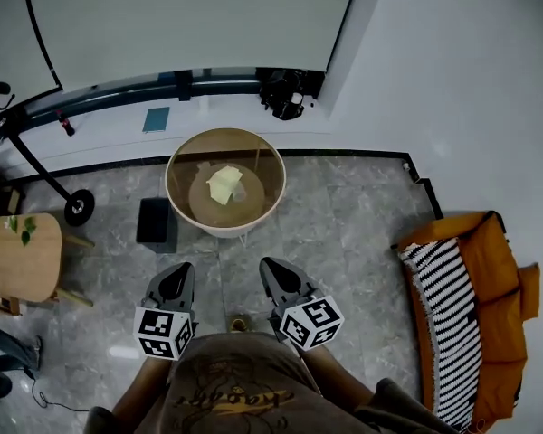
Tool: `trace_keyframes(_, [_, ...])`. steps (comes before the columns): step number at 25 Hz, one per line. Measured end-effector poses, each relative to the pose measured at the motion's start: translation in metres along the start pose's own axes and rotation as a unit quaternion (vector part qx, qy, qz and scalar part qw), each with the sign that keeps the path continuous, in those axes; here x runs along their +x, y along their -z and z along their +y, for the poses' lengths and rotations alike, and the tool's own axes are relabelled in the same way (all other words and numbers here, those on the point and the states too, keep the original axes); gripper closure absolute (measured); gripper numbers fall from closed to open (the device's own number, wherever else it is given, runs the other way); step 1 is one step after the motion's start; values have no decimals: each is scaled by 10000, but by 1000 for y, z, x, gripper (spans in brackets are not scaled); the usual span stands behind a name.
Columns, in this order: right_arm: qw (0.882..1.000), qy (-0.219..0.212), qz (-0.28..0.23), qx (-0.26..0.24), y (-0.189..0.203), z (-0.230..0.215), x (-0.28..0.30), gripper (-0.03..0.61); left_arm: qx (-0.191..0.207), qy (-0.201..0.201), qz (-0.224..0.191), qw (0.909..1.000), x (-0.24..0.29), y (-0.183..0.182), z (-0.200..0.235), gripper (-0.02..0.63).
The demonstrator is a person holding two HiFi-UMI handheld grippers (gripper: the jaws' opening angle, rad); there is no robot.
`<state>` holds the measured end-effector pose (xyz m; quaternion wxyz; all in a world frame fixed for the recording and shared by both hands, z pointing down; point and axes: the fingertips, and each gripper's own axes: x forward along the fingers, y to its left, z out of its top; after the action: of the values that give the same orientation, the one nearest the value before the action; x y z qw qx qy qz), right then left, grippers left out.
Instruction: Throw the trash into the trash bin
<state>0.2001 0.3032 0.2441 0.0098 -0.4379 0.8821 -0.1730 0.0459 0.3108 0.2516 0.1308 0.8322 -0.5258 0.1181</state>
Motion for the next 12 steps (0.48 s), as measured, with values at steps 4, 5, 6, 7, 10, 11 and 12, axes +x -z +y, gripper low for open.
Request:
trace_keyframes(4, [9999,-65,92,45,3,-7,15,560,-72,-100,39,9999,10,0,11,597])
trace_keyframes(5, [9999,-82,119,45,5,-8,18,559,-88,-121,44,9999,12,1,14,597])
trace_keyframes(6, [9998,-99,145,42,6,-8,21,560,-106,-140,43,9998,15,1,17,597])
trace_keyframes(7, [9998,-112,169,41,7,-9,24,559,-124,-153,43,9998,18,2,20,597])
trace_keyframes(10, [9997,-96,233,62,11,-14,32,558,-144,-152,65,9998,30,3,26,597])
trace_keyframes(11, [9996,-75,249,71,12,-17,35,558,-133,-136,67,9998,35,2,28,597])
trace_keyframes(12, [9996,-52,260,75,12,-20,40,560,-120,-115,62,9998,41,1,31,597])
